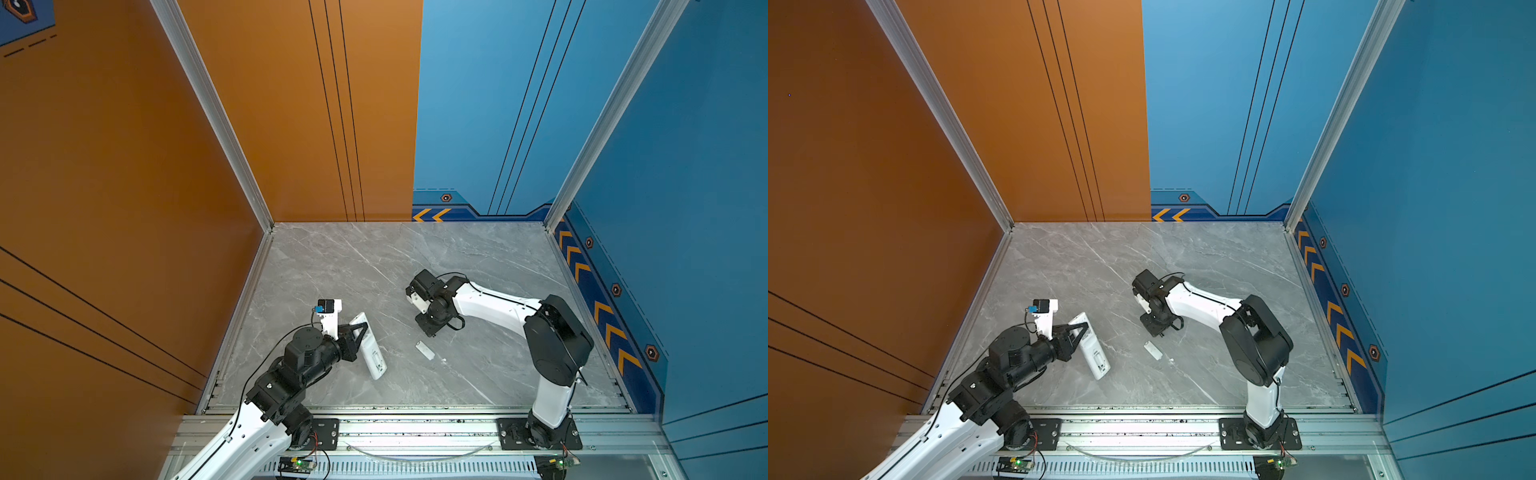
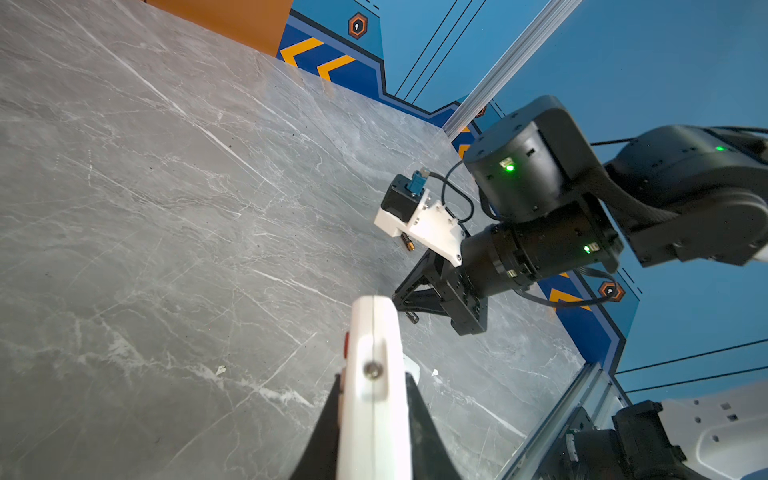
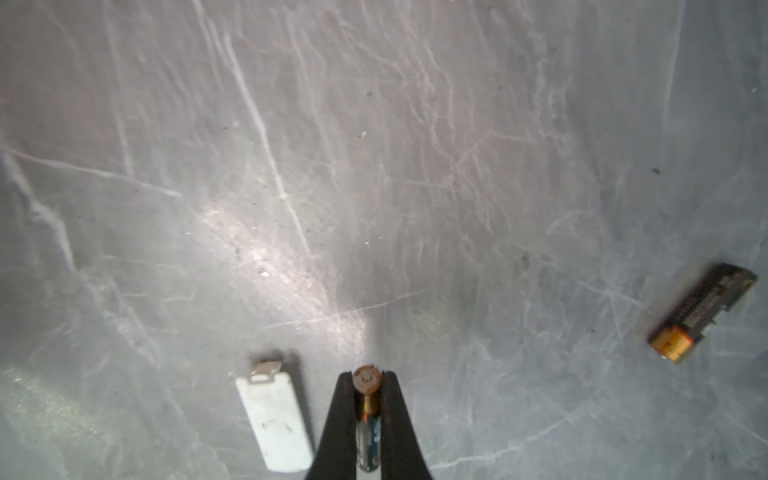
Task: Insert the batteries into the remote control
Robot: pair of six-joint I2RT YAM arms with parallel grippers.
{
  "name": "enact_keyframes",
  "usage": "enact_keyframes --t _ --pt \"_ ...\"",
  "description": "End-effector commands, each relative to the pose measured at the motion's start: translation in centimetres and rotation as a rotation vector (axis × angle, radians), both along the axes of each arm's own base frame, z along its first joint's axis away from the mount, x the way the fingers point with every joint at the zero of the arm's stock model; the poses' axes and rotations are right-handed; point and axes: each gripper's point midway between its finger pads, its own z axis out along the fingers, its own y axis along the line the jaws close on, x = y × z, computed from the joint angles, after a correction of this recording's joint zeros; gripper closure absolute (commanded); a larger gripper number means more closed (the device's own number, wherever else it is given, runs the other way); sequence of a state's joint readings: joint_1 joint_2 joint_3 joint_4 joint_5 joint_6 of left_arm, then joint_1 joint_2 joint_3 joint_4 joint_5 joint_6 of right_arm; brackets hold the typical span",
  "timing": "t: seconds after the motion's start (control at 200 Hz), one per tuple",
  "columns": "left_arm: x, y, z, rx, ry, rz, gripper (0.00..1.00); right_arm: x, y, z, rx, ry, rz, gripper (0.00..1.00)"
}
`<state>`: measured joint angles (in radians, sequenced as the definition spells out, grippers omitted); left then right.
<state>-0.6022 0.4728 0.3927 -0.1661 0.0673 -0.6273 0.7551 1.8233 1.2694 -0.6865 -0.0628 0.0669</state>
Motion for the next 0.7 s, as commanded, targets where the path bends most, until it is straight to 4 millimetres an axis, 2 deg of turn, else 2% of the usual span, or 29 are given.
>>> enact_keyframes --t 0.0,0.14,0.295,0.696 --pt "0.4 0.3 2.2 -0.058 -0.021 0.033 1.00 -0.2 1.7 1.2 0.118 -0.050 0.015 1.00" --pt "0.5 0.6 3.0 -0.057 -0.028 0.039 1.00 -0.6 1.8 3.0 0.204 -0.113 0.018 1.00" --pt "0.6 0.8 4.0 -0.080 -0.039 0.035 1.00 -1.2 1.8 5.8 0.316 -0.193 0.021 1.00" --pt "0.5 -0.2 6.4 -0.238 -0.057 -0.026 1.00 -3.1 2.5 12.4 0.517 -0.376 0.055 1.00"
